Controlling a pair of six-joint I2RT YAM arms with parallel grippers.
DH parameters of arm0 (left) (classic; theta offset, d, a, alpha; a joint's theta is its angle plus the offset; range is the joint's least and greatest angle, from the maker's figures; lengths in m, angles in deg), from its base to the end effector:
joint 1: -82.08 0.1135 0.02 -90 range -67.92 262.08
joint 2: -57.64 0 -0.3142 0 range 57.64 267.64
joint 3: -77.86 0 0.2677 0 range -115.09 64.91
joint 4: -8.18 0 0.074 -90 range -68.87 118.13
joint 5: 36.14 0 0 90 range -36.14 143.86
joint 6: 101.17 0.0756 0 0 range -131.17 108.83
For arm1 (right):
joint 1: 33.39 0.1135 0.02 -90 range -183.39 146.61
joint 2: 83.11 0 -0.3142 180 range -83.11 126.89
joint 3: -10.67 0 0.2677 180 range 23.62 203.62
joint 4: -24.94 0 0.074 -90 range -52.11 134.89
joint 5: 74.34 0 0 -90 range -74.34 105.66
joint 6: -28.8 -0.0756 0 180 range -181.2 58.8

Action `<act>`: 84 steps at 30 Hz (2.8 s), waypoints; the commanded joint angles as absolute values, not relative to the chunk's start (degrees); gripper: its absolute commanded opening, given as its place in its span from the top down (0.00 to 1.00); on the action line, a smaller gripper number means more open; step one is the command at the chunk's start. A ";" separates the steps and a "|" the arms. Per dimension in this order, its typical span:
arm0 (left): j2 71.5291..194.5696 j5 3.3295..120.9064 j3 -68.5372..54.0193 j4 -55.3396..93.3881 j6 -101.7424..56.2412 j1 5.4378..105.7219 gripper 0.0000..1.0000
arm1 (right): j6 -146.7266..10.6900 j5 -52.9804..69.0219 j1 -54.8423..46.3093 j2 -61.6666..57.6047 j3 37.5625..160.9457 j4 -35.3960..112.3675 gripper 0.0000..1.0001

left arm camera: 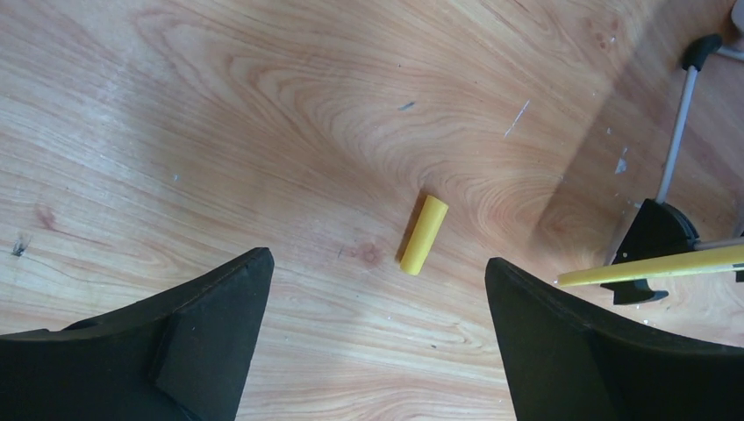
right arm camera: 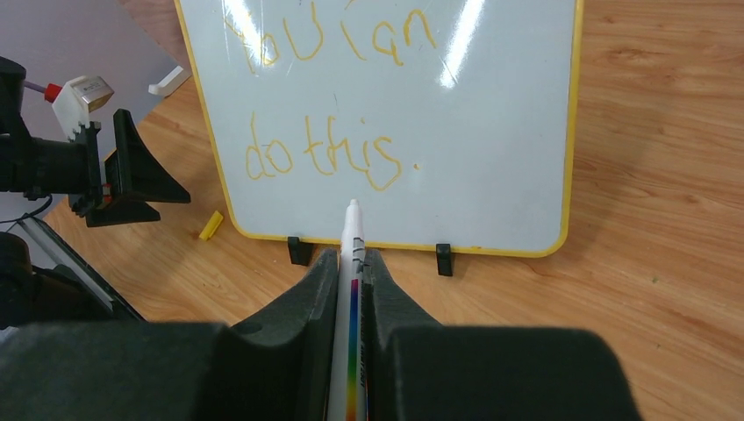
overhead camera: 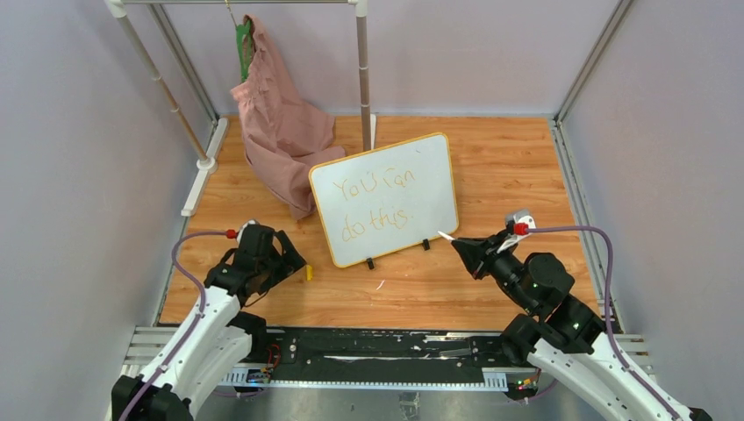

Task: Write a sentence on the whiteboard
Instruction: Close the whiteboard marker at the center of the board.

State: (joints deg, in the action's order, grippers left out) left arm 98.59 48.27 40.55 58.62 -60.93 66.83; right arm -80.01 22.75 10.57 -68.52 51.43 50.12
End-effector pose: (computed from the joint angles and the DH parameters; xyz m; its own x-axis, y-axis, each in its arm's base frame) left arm 0.1345 -0.0290 0.1816 -0.6625 -0.6068 -0.4392 -0.4629 0.7926 -0.3969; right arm 0.0822 0.0663 0.3133 -0.1817 0.2693 -0.9458 -0.5720 0.7534 0.3244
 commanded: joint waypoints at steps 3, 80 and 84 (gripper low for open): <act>99.81 50.58 40.91 55.21 -57.85 66.59 0.07 | -80.66 24.25 9.92 -70.05 53.96 53.03 1.00; 131.79 38.46 34.13 48.02 -48.70 50.89 0.53 | -81.02 24.54 9.94 -72.73 51.65 52.74 1.00; 130.87 38.57 35.02 48.46 -50.36 50.89 0.52 | -81.04 24.55 9.86 -72.48 51.83 52.78 1.00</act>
